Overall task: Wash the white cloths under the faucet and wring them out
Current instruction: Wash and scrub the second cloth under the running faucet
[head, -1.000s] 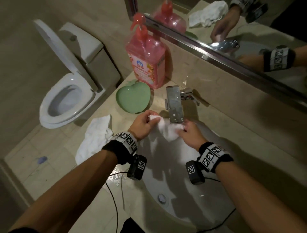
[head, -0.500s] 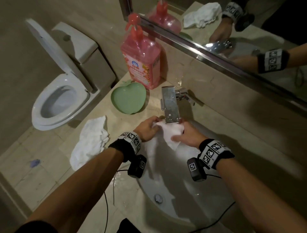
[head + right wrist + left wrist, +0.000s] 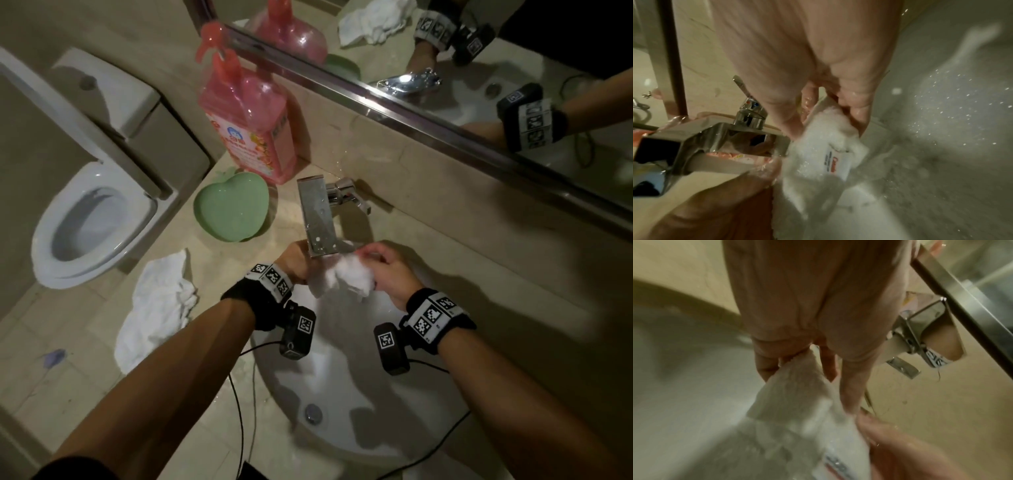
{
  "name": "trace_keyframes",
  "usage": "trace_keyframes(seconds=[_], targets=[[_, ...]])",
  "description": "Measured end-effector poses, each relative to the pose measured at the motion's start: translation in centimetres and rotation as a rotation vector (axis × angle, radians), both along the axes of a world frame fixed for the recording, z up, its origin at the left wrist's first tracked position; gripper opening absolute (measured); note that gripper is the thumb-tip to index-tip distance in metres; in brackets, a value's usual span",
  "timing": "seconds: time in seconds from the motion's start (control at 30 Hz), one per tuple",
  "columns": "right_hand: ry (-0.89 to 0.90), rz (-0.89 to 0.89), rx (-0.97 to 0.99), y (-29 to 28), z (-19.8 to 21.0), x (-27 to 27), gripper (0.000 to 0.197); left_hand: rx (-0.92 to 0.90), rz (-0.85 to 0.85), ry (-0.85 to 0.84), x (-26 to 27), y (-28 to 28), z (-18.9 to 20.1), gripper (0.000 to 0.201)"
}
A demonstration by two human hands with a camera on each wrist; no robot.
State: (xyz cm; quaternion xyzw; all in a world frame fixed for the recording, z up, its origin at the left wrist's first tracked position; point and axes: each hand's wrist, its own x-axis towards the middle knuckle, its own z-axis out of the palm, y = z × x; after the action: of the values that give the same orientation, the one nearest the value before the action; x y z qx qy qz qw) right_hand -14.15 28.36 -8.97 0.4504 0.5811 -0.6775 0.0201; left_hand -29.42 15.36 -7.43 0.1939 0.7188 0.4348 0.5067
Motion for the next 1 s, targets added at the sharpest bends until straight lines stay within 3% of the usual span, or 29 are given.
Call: trace_keyframes(seconds=[0.1,0.23,0.37,0.5,0.57,0.73,0.9,1.0], targets=[[0.019,0.078,-0.050,-0.8,0.6,-0.9,0.037,-0.061,-0.219,0.022,-0.6,-0.9,0.6,0.037],[0.027,0.238,-0.048,-2.4,1.6,-3.0,0.049,-0.392,-0.467,0.535,-0.4,-2.3,0.6,0.071],[0.013,0.444,-0.025,-3.7,2.3,-4.4,0.048,-0.469,-0.440,0.658,-0.3,-3.9,1.1,0.038],[-0.158,0.758,0.395,-4.5,2.0,-4.5,0.049,-0.410,-0.520,0.753,-0.8,-5.3,1.9,0.028],[-0.118,0.711,0.495,-4.4,1.8,-4.1,0.028,-0.349,-0.490,0.783,-1.0,-5.7,2.7,0.027],[-0.165,0.675,0.742,-2.7,2.1,-2.7,0.023,-0.168,-0.348,0.656,-1.3,-5.8,2.7,0.025],[0.037,0.331,0.384,-1.2,2.1,-1.0,0.019,-0.140,-0.112,0.472,-0.6,-3.7,0.7,0.020],[0.046,0.216,0.331,-0.7,1.4,-0.3,0.021,-0.087,-0.040,0.174,0.0,-2.1,0.1,0.020]])
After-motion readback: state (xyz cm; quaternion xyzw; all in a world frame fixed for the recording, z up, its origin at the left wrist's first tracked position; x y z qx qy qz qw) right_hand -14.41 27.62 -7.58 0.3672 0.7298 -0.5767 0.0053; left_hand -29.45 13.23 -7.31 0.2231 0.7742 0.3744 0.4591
